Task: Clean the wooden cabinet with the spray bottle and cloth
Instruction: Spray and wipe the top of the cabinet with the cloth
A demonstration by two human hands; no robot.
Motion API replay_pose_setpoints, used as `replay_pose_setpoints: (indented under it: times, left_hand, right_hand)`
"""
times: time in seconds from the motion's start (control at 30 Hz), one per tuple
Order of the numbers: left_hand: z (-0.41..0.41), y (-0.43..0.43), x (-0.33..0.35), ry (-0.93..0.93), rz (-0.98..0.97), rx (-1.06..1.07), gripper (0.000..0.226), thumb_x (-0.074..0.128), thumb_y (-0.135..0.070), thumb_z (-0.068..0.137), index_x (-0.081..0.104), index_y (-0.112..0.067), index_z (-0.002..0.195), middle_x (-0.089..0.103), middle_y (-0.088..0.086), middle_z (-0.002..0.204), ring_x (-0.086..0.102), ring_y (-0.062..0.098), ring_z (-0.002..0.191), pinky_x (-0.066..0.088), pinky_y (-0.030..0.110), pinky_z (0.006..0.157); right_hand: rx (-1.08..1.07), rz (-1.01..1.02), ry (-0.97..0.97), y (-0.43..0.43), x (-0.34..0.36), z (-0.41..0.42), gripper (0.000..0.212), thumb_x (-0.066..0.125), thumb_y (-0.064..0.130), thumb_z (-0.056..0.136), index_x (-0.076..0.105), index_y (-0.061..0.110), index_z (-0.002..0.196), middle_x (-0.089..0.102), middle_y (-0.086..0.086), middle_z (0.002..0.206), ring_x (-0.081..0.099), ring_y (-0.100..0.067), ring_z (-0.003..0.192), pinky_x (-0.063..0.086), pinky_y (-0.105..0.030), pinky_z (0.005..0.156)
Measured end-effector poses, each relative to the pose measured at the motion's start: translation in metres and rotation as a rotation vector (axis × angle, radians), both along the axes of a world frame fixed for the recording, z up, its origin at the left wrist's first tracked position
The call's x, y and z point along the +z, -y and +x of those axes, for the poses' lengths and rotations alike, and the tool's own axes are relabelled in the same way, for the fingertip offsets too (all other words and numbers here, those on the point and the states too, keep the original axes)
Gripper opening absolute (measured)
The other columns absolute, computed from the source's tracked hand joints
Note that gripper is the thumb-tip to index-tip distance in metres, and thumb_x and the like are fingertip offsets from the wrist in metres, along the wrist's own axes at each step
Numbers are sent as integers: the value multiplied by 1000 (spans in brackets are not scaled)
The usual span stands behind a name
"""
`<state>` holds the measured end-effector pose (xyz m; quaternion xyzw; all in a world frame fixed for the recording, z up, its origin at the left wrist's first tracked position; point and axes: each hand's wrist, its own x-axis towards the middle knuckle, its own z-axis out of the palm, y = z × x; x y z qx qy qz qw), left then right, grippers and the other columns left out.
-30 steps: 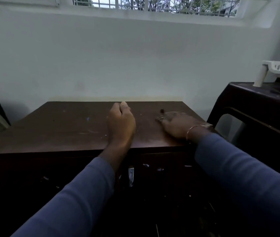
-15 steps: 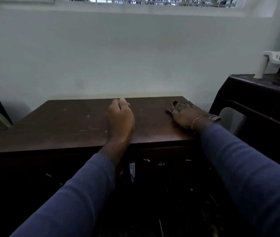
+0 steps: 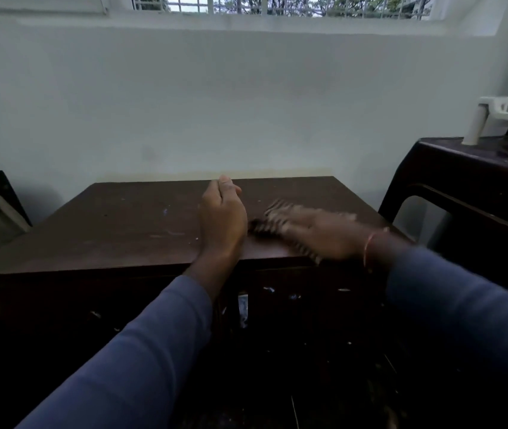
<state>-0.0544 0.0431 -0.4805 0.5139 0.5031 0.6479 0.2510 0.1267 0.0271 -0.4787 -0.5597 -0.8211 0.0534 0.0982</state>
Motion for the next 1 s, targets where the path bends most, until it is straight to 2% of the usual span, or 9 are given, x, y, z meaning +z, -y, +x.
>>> replay_pose_setpoints:
  times: [0.13, 0.23, 0.3, 0.4, 0.57, 0.7, 0.8, 0.9, 1.0]
  left_hand:
    - [2, 1, 2, -22, -8, -46, 39, 31, -35, 105, 53, -22, 75, 48, -3, 63, 47, 16, 60, 36, 30, 63]
    - [2, -2, -1, -9, -2, -65, 41, 32, -37, 104, 52, -22, 72, 45, -2, 60, 45, 17, 58, 37, 31, 62]
    - [1, -3, -3, 0, 13, -67, 41, 33, -37, 104, 52, -23, 71, 44, -2, 58, 44, 17, 56, 36, 32, 61]
    - [2, -2, -1, 2, 13, -87, 41, 30, -45, 98, 53, -23, 71, 45, -2, 58, 44, 18, 57, 38, 34, 62]
    - [2, -5, -1, 33, 0, -73, 47, 30, -46, 102, 53, -21, 69, 45, 1, 58, 43, 17, 54, 35, 32, 61]
    - [3, -3, 0, 7, 19, -70, 47, 31, -46, 100, 52, -21, 67, 43, -2, 56, 43, 16, 54, 36, 33, 62]
    - [6, -8, -4, -40, 10, -62, 45, 34, -52, 89, 53, -21, 63, 44, -3, 52, 43, 20, 54, 37, 36, 62]
    - [6, -9, -4, -169, 18, -100, 39, 45, -37, 98, 56, -18, 66, 46, -2, 53, 44, 16, 54, 35, 29, 58]
    - [5, 0, -1, -367, 46, -88, 35, 49, -28, 100, 63, -6, 77, 53, -1, 60, 49, 13, 58, 32, 27, 54]
  right_hand:
    - [-277, 18, 67, -19, 7, 16, 71, 15, 74, 84, 26, 45, 148, 22, 14, 158, 20, -14, 147, 16, -43, 120]
    - [71, 30, -30, 20, -7, -9, 47, 36, 48, 100, 41, 34, 144, 22, 25, 146, 21, 5, 136, 10, -14, 114]
    - [25, -8, -55, 15, 0, 20, 46, 39, 45, 101, 42, 30, 144, 25, 27, 138, 22, 8, 129, 8, -3, 105]
    - [-314, 28, -9, -5, 13, 41, 69, 23, 71, 87, 39, 36, 145, 30, 14, 154, 27, -11, 143, 16, -33, 120]
    - [193, 63, -54, 45, -4, -11, 45, 39, 40, 102, 40, 30, 145, 33, 11, 154, 26, -5, 142, 12, -12, 105]
    - [-355, 46, -27, 3, 12, 34, 49, 31, 51, 100, 45, 30, 141, 40, -1, 152, 40, -23, 136, 30, -32, 111]
    - [-176, 74, 48, 18, 4, 5, 52, 28, 53, 100, 35, 33, 147, 29, 5, 157, 28, -18, 144, 23, -35, 117]
    - [53, 68, -29, 45, -1, 5, 46, 34, 45, 102, 35, 36, 147, 26, 13, 157, 22, -5, 142, 13, -14, 111]
    - [-305, -7, -91, 11, 12, 56, 50, 35, 48, 101, 40, 28, 146, 32, 4, 156, 28, -14, 142, 17, -16, 110]
